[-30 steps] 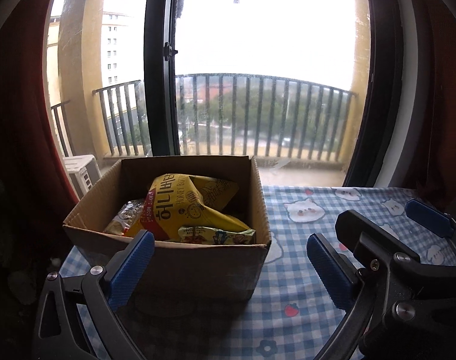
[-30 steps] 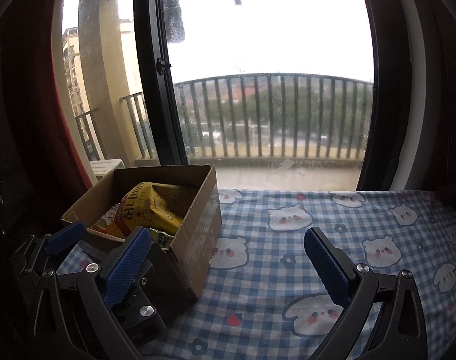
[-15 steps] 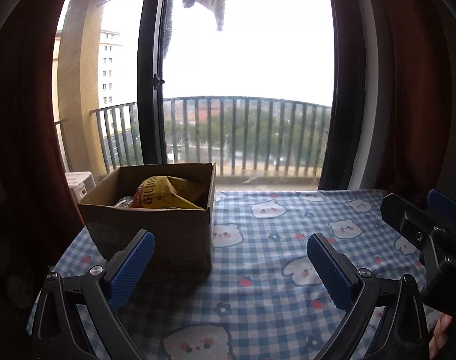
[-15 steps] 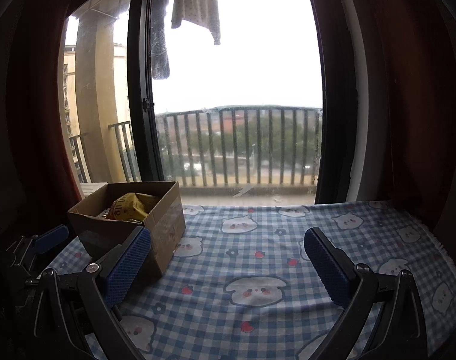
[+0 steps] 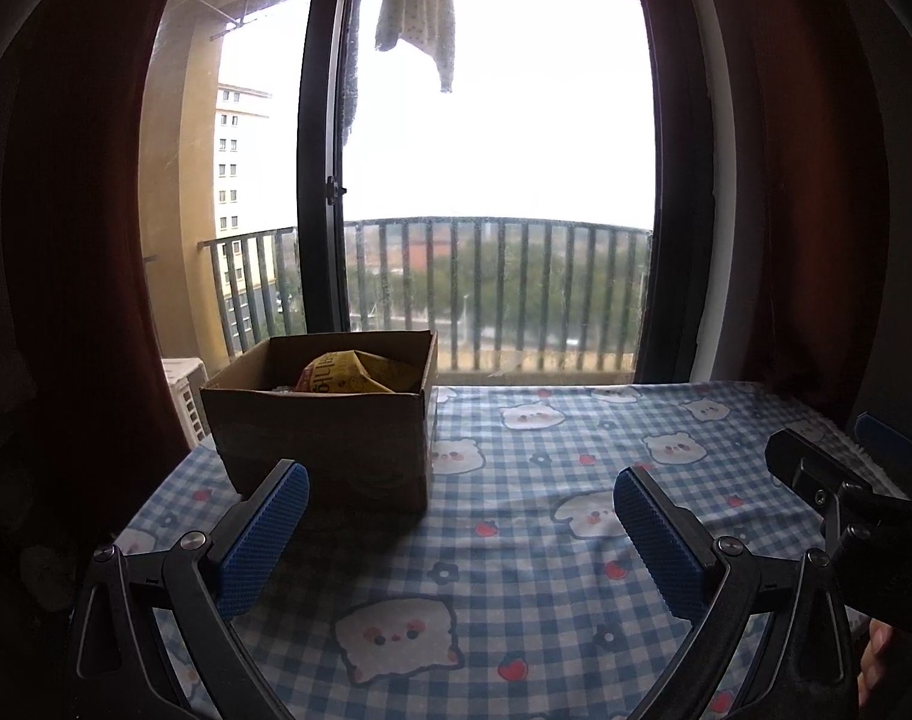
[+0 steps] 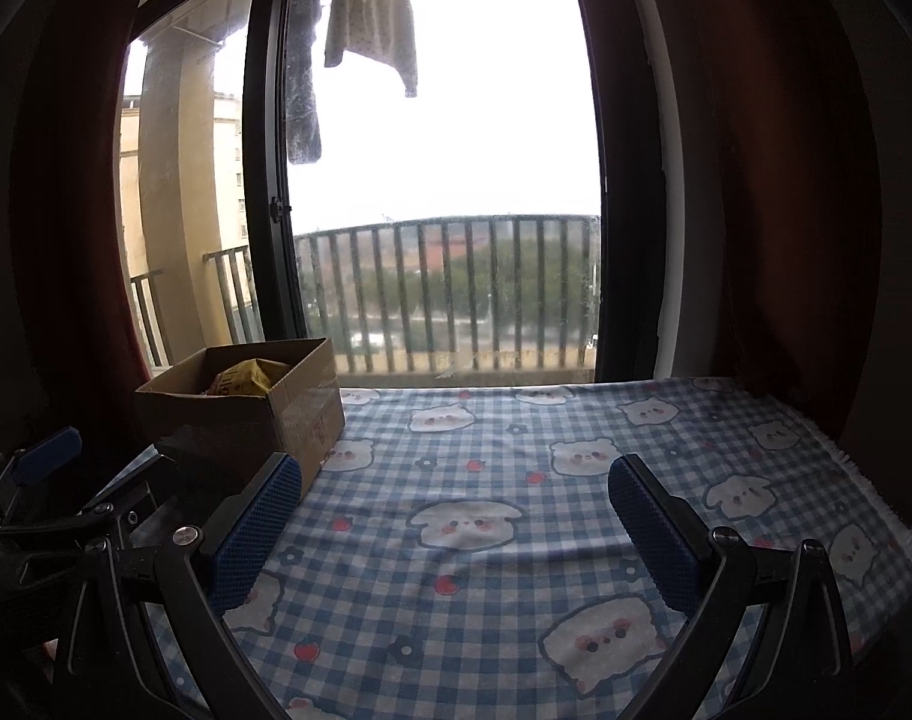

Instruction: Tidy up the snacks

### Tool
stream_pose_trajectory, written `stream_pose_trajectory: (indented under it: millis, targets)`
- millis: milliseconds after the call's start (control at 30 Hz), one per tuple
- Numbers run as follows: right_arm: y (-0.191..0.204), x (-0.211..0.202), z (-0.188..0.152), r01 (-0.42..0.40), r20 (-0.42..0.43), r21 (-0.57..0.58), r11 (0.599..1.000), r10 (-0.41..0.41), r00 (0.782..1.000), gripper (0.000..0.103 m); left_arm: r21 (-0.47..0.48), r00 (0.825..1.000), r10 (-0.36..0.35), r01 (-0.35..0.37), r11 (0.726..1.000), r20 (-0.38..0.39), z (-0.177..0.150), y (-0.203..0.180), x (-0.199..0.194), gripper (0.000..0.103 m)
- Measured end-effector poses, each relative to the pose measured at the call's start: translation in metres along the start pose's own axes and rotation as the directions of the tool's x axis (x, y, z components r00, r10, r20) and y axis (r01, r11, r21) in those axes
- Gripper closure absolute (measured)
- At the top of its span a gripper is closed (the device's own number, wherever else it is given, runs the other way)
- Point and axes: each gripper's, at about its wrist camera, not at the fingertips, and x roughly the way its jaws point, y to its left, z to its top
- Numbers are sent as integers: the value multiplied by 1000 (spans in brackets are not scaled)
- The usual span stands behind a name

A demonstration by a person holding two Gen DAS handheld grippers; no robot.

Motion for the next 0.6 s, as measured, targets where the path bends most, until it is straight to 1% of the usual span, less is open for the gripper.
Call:
stream_pose_trajectory:
  millis: [133, 500, 600]
  targets:
    - [3, 0, -1, -6, -4, 4, 1000, 6, 1000, 0, -32, 1000, 1, -2, 999, -5, 1, 3, 1, 1]
    - [0, -1, -2, 28, -3, 22, 999, -28, 1000, 0, -36, 1000, -26, 25, 999, -17, 2, 3, 7, 0]
    - [0, 1, -2, 35, -6, 25, 999, -35, 999, 0, -30, 1000, -18, 17, 999, -25, 0, 3, 9, 1]
